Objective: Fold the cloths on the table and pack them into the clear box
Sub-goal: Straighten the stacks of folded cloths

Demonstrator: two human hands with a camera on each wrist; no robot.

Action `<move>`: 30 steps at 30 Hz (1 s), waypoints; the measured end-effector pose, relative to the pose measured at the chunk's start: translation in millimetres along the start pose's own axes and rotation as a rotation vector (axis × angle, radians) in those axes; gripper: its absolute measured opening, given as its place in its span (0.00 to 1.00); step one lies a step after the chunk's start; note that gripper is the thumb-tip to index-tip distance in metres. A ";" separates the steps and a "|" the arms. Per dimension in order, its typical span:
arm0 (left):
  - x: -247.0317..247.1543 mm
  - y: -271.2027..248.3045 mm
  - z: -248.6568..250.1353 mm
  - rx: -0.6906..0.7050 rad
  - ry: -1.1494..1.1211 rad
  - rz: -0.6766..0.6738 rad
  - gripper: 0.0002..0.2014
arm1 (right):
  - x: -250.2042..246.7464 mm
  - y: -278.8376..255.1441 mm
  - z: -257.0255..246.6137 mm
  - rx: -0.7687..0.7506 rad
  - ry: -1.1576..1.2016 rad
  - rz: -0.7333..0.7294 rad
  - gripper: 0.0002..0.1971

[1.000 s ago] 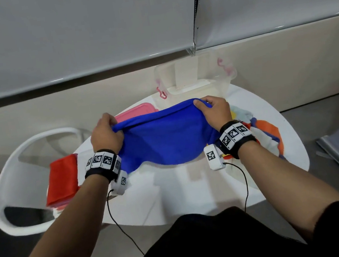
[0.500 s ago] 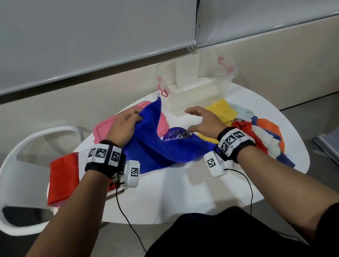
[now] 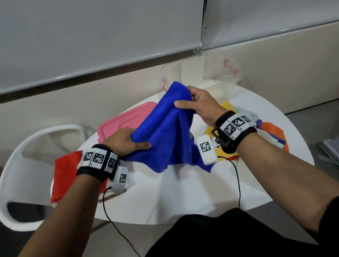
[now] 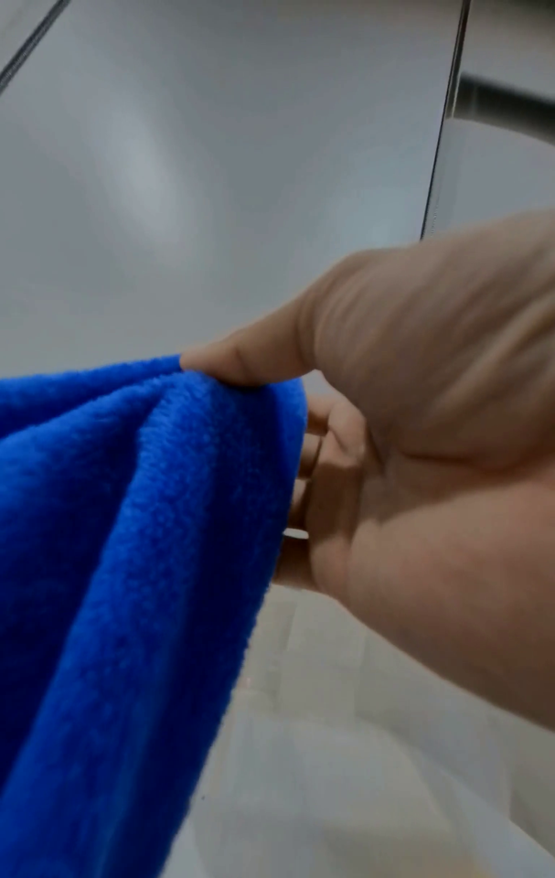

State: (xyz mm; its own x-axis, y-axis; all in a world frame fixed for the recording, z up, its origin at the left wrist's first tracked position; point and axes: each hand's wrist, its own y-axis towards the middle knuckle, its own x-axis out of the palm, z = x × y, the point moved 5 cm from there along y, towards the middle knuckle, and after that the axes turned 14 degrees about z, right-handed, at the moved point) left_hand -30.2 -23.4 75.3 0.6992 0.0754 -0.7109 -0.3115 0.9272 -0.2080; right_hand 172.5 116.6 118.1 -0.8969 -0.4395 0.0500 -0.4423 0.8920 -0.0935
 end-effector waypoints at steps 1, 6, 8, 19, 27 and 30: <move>-2.4 0.8 -6.9 -0.038 0.001 0.010 0.08 | -2.9 3.2 -3.0 0.005 -0.001 0.003 0.16; -52.3 16.3 -4.8 -0.017 -0.460 0.425 0.04 | -26.2 17.8 -23.2 0.015 -0.108 0.129 0.14; -76.6 23.4 6.6 0.057 -0.534 0.597 0.10 | -33.5 27.5 -40.9 -0.062 -0.191 0.217 0.11; -131.0 -8.0 92.3 0.378 -0.974 0.726 0.07 | -60.7 11.6 -133.0 -0.392 0.146 0.292 0.12; 4.9 -47.3 -9.4 0.037 -0.694 0.407 0.09 | -72.3 -44.4 50.5 0.132 -0.254 -0.014 0.16; 86.0 -65.6 -68.3 -0.154 -0.571 0.163 0.25 | -77.3 -73.4 141.4 0.333 -0.485 -0.201 0.36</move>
State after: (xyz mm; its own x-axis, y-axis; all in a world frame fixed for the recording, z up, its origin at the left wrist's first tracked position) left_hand 6.4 -102.8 -18.0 0.8557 0.4364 -0.2780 -0.5033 0.8266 -0.2518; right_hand 273.8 70.1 -19.5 -0.6610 -0.6633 -0.3509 -0.5102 0.7401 -0.4381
